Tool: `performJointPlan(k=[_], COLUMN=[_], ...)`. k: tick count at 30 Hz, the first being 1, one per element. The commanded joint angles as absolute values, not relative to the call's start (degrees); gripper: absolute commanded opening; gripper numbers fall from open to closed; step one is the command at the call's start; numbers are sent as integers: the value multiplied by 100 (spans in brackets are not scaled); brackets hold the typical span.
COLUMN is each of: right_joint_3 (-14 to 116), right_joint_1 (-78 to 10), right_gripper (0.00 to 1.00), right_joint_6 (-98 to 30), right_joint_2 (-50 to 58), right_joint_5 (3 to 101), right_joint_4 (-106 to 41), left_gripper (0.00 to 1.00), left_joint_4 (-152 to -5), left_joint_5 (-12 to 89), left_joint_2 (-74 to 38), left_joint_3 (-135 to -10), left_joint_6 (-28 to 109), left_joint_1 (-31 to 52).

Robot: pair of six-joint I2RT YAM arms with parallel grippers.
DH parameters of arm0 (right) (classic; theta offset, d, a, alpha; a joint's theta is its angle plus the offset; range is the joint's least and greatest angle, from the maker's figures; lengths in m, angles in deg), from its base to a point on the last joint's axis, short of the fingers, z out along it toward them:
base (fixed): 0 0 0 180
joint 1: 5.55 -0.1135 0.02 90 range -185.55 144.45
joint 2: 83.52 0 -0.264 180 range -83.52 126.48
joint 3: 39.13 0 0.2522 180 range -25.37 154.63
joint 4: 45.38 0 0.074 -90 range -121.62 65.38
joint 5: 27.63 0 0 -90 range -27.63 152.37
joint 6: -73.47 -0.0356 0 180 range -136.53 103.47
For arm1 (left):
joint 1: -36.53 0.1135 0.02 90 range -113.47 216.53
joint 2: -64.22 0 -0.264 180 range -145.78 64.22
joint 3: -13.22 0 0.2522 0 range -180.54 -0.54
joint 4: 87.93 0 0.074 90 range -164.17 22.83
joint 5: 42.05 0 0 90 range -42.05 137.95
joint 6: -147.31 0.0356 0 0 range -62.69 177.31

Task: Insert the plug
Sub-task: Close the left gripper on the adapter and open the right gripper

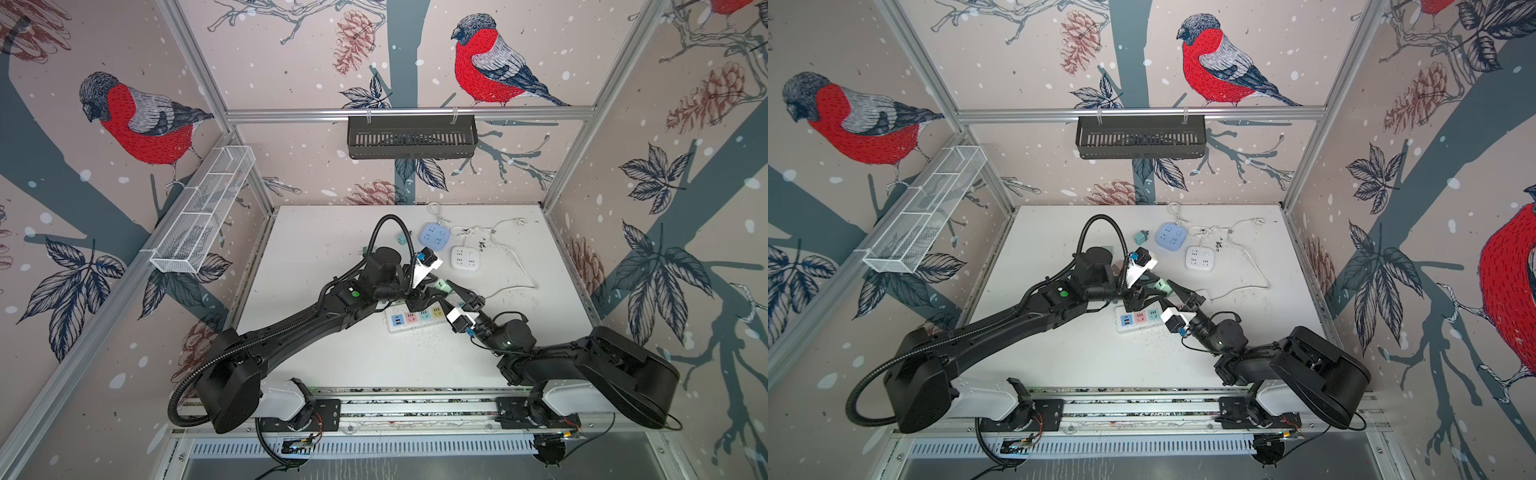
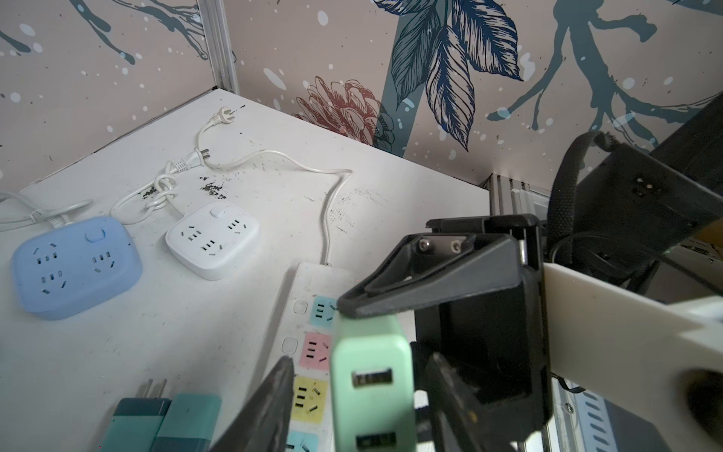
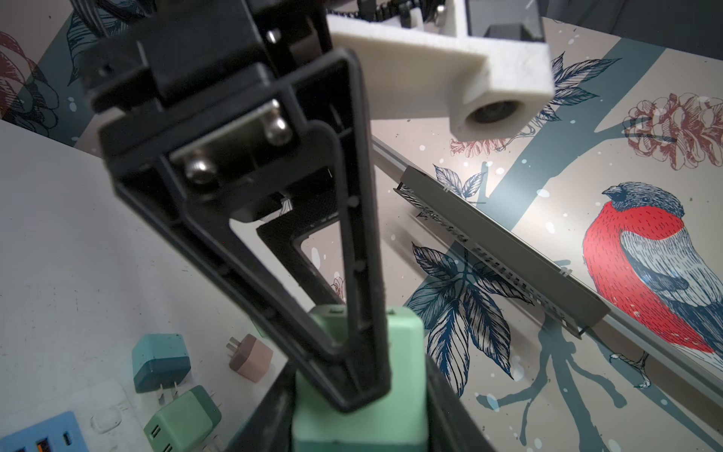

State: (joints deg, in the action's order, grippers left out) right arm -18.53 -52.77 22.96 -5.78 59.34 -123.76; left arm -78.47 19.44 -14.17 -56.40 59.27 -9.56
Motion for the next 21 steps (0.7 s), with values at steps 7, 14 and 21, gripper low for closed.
performJointPlan(k=[7, 14, 21], right_joint_3=[-1818, -1827, -1894], right_joint_1=[-5371, -5395, -5405], right_gripper=[7, 8, 8], right_joint_6=[2492, 2546, 2570], right_joint_2=[-578, -617, -671], right_joint_5=[5963, 6015, 6026], right_joint_4=[-13848, -13856, -13847], left_gripper=[39, 38, 28], left_joint_4=[-7815, -7751, -7659], left_joint_5=[1649, 1469, 1403], left_joint_2=[-1524, -1640, -1758], left_joint_3=[-5740, -5903, -5997], left_joint_6=[6057, 6105, 6151], left_joint_1=[-968, -1014, -1040])
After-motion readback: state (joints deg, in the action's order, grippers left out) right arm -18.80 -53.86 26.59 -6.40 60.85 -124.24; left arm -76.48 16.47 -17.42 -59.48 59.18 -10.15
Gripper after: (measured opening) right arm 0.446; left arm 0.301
